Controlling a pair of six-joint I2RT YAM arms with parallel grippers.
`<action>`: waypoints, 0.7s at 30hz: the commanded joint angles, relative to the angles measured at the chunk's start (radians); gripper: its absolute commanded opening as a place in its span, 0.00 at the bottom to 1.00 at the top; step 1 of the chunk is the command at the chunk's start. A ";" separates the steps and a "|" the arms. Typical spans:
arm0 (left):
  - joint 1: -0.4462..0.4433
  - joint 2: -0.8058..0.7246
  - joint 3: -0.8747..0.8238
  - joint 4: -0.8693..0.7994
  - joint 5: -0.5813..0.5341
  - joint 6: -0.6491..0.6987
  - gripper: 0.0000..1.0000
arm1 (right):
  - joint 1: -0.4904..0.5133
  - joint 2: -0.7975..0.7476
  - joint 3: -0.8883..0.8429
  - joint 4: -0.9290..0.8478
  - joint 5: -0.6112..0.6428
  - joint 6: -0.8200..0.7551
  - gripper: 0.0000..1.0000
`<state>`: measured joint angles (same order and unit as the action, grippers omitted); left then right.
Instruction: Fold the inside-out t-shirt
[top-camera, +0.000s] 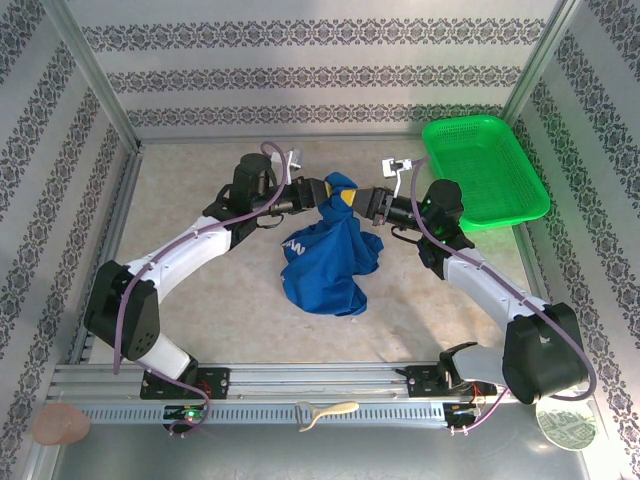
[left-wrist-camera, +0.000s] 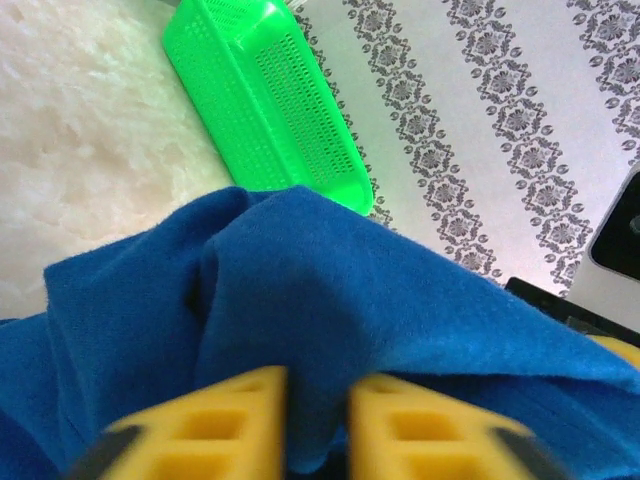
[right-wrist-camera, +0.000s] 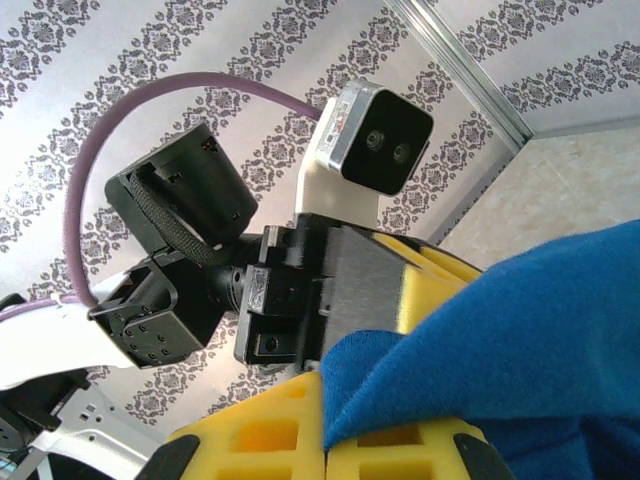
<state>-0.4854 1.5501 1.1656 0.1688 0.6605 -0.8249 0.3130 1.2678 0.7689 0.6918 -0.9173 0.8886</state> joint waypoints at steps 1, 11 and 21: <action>-0.012 -0.009 0.035 0.043 0.037 0.004 0.00 | -0.019 -0.029 -0.025 0.047 0.012 -0.002 0.00; 0.036 -0.106 0.134 0.064 0.184 -0.135 0.00 | -0.056 0.085 -0.083 -0.070 0.206 -0.114 0.17; 0.089 -0.083 0.053 0.499 0.208 -0.517 0.00 | -0.038 -0.124 -0.095 -0.441 0.582 -0.315 0.99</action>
<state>-0.4099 1.4525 1.2449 0.4713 0.8425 -1.1965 0.2646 1.2781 0.6857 0.3630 -0.4938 0.6678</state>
